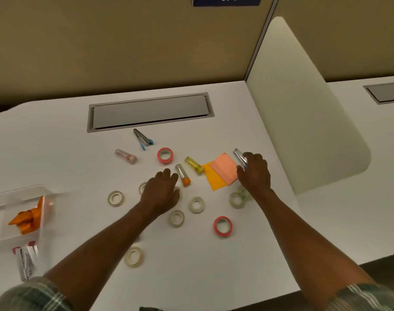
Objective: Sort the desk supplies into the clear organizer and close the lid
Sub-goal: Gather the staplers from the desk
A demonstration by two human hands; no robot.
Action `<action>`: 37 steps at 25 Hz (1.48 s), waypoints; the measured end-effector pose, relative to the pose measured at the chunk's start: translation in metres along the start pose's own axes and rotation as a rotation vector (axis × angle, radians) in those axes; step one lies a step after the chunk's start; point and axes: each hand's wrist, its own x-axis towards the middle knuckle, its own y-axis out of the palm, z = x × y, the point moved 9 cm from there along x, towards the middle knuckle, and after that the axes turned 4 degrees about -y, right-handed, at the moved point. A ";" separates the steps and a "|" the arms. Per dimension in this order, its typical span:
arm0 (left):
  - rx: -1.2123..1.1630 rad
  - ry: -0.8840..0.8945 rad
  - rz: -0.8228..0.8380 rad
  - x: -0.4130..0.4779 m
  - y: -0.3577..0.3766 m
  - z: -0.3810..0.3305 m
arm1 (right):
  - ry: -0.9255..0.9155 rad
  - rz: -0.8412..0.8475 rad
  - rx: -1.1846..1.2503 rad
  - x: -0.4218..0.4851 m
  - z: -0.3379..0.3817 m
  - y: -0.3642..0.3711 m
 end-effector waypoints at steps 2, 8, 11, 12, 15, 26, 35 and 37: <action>0.037 -0.002 -0.025 0.017 -0.009 0.008 | 0.015 0.065 -0.023 0.014 -0.012 0.009; 0.129 -0.046 -0.094 0.074 -0.041 0.051 | 0.023 0.010 -0.076 0.035 -0.026 0.026; 0.173 -0.086 -0.082 0.105 -0.046 0.077 | 0.004 -0.089 -0.098 0.034 -0.027 0.027; 0.198 -0.095 -0.076 0.115 -0.045 0.087 | -0.013 -0.118 -0.106 0.033 -0.027 0.027; 0.333 -0.108 -0.014 0.141 -0.031 0.112 | -0.012 -0.157 -0.124 0.033 -0.026 0.030; 0.454 -0.033 -0.009 0.160 -0.010 0.125 | 0.072 -0.104 -0.065 0.044 -0.032 0.025; -0.390 -0.233 -0.348 0.079 -0.075 0.113 | -0.076 -0.247 0.545 -0.008 0.040 -0.024; -0.709 -0.344 -0.316 0.039 -0.070 0.118 | -0.090 -0.194 0.691 -0.025 0.070 -0.022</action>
